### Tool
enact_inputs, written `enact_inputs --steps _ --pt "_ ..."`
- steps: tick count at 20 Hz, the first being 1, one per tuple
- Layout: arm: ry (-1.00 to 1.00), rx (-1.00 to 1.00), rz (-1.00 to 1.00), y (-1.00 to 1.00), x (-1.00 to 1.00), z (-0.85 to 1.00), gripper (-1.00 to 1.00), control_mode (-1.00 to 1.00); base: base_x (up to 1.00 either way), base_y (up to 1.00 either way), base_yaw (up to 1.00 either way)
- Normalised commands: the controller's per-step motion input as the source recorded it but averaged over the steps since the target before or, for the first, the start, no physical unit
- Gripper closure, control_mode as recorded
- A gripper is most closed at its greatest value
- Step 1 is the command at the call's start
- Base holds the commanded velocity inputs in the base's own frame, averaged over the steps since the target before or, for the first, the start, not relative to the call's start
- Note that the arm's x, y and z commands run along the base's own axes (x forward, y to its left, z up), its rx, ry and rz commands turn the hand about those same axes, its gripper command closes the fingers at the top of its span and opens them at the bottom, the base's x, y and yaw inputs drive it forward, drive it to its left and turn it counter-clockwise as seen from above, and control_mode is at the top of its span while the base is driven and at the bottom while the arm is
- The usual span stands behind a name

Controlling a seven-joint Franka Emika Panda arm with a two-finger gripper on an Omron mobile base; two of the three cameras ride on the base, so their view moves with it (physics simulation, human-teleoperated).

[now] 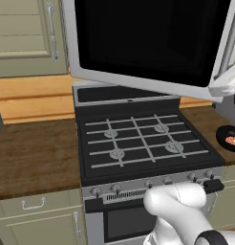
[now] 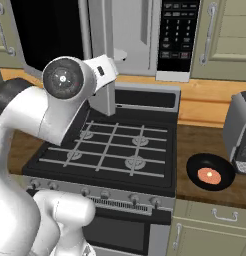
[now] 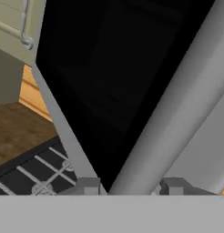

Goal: Open the microwave, place the bowl with waffle inside the microwave, then close the microwave door and turn it on.

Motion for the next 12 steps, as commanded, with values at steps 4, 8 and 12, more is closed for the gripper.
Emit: enact_inputs --steps 4,8,12 --pt "0.0 -0.33 0.0 1.0 -1.0 0.06 1.0 -1.0 0.0 0.0 0.0" --pt "0.0 -0.31 0.0 1.0 -1.0 0.03 1.0 -1.0 0.0 0.0 0.0" --pt "0.0 -0.34 0.0 1.0 -1.0 0.0 -1.0 -1.0 0.0 0.0 0.0"
